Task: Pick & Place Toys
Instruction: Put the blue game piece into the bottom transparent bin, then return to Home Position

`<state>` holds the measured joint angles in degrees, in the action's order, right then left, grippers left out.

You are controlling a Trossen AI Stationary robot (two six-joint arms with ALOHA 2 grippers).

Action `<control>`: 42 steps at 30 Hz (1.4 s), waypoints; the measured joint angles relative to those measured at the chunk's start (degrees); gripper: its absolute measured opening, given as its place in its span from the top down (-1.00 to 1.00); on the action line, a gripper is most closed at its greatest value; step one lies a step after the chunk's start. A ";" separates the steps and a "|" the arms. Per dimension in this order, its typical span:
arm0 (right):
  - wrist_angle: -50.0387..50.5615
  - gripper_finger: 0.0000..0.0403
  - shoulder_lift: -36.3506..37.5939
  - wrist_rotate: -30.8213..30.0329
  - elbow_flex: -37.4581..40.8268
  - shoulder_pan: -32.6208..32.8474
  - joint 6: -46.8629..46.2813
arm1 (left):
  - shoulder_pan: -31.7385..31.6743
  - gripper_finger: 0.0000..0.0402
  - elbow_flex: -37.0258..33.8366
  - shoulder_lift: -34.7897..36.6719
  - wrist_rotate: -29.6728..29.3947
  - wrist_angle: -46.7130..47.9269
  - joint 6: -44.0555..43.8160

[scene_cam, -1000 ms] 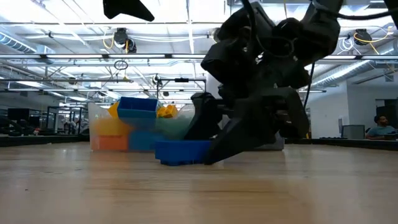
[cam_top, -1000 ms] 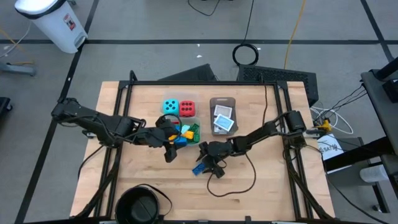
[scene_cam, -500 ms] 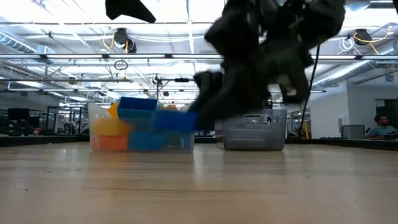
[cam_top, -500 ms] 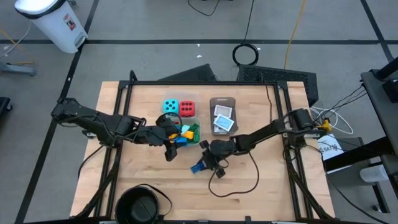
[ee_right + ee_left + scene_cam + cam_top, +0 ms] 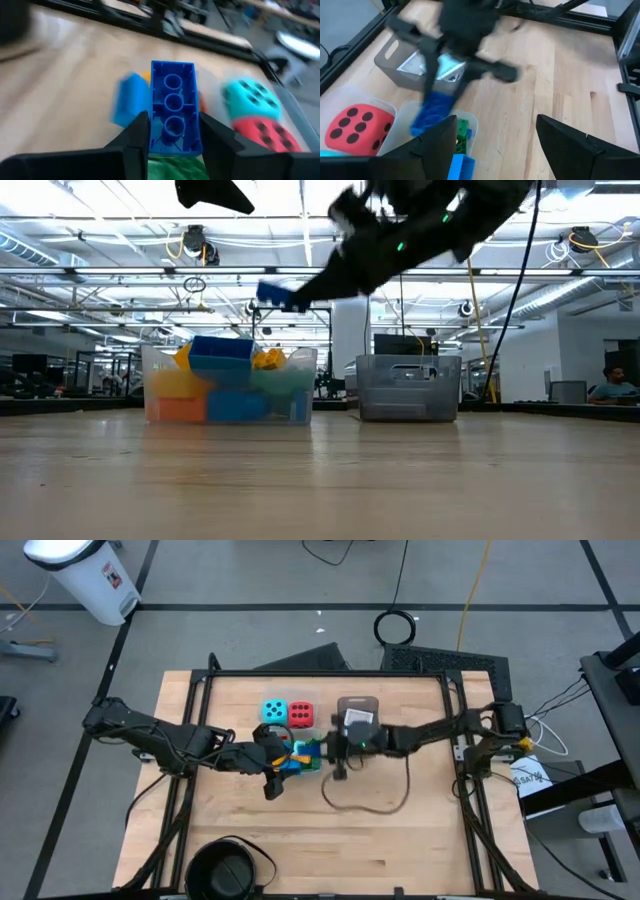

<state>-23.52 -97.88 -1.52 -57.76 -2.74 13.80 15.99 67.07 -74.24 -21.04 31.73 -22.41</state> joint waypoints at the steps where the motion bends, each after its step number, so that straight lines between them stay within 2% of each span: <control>1: 0.07 0.48 -0.88 0.04 0.00 -1.31 -0.82 | 0.00 -0.36 0.00 0.00 0.00 -0.32 0.31; 3: 0.60 0.47 -2.37 0.07 0.06 -3.32 -3.70 | 0.00 -0.36 0.00 0.00 -0.02 -0.79 1.52; 5: -0.08 0.33 -3.40 0.10 0.07 -4.43 -7.21 | 0.00 -0.36 0.00 0.00 -0.02 -1.63 3.55; 12: 1.53 -0.56 -2.10 0.24 0.07 -3.05 -8.32 | -0.02 -0.36 0.00 0.00 -0.19 -2.87 5.22; 15: 4.75 -0.83 1.24 0.11 -0.11 -1.59 -6.23 | -0.02 -0.36 0.00 0.36 -0.01 -2.94 6.17; 17: 11.92 -0.93 5.17 0.11 0.03 -0.57 -5.62 | 0.16 -0.36 -0.02 2.47 0.27 -0.62 6.93; 20: 23.29 -0.94 12.74 0.15 -0.07 0.34 -5.31 | 0.56 -0.36 0.00 8.66 -0.05 2.02 8.55; 25: 46.96 -0.88 28.62 0.07 -0.04 0.68 -5.46 | 2.41 -0.36 -0.41 23.03 -1.15 8.81 15.60; 27: 55.87 -0.89 35.26 0.07 -0.02 0.72 -7.72 | 2.94 -0.36 -2.50 28.64 -2.50 9.32 17.11; 30: 63.43 -0.90 44.57 -0.07 0.61 0.72 -14.93 | 3.06 -0.36 -8.34 36.45 -6.25 7.64 17.75; 33: 60.89 -0.91 54.09 -0.15 5.43 0.72 -21.56 | 3.06 -0.36 -17.56 43.86 -11.10 2.62 16.77; 36: 54.83 -0.91 62.98 -0.14 13.32 0.72 -25.16 | 3.04 -0.36 -28.45 50.32 -15.13 -7.86 15.84; 39: 47.77 -0.91 70.81 0.07 21.95 0.72 -28.44 | 3.04 -0.36 -38.62 54.44 -15.34 -17.76 16.40; 42: 39.46 -0.91 77.04 0.22 29.01 0.72 -30.04 | 3.02 -0.36 -45.87 56.44 -15.03 -23.86 17.55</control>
<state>15.94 -20.83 -1.30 -28.74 -2.02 -16.23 19.01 21.20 -17.80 -36.07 7.88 -4.86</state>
